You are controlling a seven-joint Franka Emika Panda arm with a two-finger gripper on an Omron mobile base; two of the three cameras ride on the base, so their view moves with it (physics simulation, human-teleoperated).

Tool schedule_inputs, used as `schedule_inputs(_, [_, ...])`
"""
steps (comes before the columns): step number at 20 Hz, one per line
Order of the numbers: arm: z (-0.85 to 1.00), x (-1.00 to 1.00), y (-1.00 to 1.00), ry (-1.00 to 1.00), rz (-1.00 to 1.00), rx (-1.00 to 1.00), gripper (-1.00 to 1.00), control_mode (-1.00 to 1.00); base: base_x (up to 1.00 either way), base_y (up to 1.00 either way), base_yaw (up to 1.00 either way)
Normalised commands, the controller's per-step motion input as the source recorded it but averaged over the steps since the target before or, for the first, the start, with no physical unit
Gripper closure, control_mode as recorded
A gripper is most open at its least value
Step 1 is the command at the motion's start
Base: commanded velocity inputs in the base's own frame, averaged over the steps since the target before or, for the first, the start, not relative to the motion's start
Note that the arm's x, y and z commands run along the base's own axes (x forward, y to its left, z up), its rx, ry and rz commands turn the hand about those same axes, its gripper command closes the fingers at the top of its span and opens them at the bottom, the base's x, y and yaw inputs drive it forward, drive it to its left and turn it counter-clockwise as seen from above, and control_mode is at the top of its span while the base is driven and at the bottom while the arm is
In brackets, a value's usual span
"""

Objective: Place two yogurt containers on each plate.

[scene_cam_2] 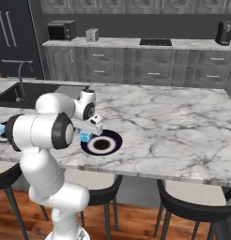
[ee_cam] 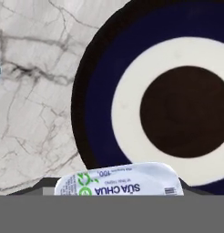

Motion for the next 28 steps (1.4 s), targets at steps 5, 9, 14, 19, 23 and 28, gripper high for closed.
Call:
schedule_inputs(5, [-0.35,0.0,-0.05,-0.03,0.0,0.0,1.0,-1.0,0.0,0.0,0.0])
schedule_inputs(9, [-0.21,0.04,-0.15,-0.01,0.0,0.0,1.0,-1.0,0.0,0.0,0.0])
schedule_inputs(14, [-0.04,0.12,-0.25,0.0,0.0,0.0,1.0,-1.0,0.0,0.0,0.0])
schedule_inputs(19, [-0.08,0.08,-0.19,0.0,0.0,0.02,1.0,-1.0,0.0,0.0,0.0])
schedule_inputs(23, [-0.15,0.06,0.0,0.0,0.0,0.09,-1.0,-1.0,0.0,0.0,0.0])
schedule_inputs(28, [-0.02,0.06,0.01,0.0,0.0,0.1,-1.0,-1.0,0.0,0.0,0.0])
